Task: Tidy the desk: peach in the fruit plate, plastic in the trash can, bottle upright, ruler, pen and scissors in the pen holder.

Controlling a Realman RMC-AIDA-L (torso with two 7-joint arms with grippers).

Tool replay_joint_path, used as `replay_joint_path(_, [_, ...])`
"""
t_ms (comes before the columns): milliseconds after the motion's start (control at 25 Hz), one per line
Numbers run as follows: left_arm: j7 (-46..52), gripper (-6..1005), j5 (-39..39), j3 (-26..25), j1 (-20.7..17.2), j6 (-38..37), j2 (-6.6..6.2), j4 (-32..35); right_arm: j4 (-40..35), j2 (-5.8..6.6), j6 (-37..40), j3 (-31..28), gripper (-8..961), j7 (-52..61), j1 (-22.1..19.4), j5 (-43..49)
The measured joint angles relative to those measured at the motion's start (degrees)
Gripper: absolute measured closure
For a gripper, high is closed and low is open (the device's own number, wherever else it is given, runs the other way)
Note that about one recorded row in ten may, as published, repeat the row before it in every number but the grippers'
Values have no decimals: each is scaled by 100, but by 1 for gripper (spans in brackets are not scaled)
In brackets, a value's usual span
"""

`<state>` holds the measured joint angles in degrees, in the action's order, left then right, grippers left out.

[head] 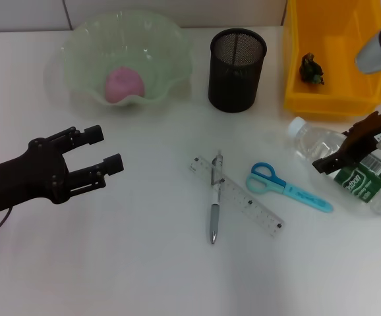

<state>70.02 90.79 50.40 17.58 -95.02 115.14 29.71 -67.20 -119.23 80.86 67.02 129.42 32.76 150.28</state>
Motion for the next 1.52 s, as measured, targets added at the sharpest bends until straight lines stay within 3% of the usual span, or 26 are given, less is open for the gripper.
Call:
replay_joint_path(240, [8,200,0,-12,1,-11,0,0,-467,17,23,-50,177,-194,-438,-591])
replay_joint_path(360, [8,201,0,-12,1,-11,0,0,-929,2,25,-212,177,-485,-996,-1114])
replay_joint_path(440, [30,201,-3,-22,13,-16,21,26,-1025,-9,18,-251,177,-568,-1129,-1269])
replay_joint_path(480, [36,201,-10,-27,14,-17,29,42,-1191,-17,-22,-365,177,-848,-1476,-1748])
replay_joint_path(600, [36,201,-10,-27,14,-17,29,42,-1242,-18,-44,-540,178,-1271,-1813,-2415])
replay_joint_path(680, [36,201,-19,-30,31,-17,32,39,-1048,-19,-49,-946,178,-2176,-2244,-3409])
replay_joint_path(840, [34,200,-23,-30,51,-17,33,24,-611,-19,-11,-1354,189,-2869,-2466,-4068])
replay_joint_path(880, [34,200,-23,-30,51,-17,33,24,-165,-19,44,-1671,194,-3415,-2533,-4504])
replay_joint_path(960, [36,200,-38,-31,132,-14,35,16,10,-18,66,-1786,205,-3610,-2548,-4664])
replay_joint_path(1080, [39,201,-38,-30,175,-3,40,12,1155,3,329,-2473,221,-4848,-2483,-5481])
replay_joint_path(1280, [39,200,-39,-31,245,15,52,1,2287,10,635,-3287,248,-5938,-2201,-5714])
replay_joint_path(1520, [39,200,-39,-30,283,27,66,0,2827,20,747,-3638,482,-6509,-2061,-5728])
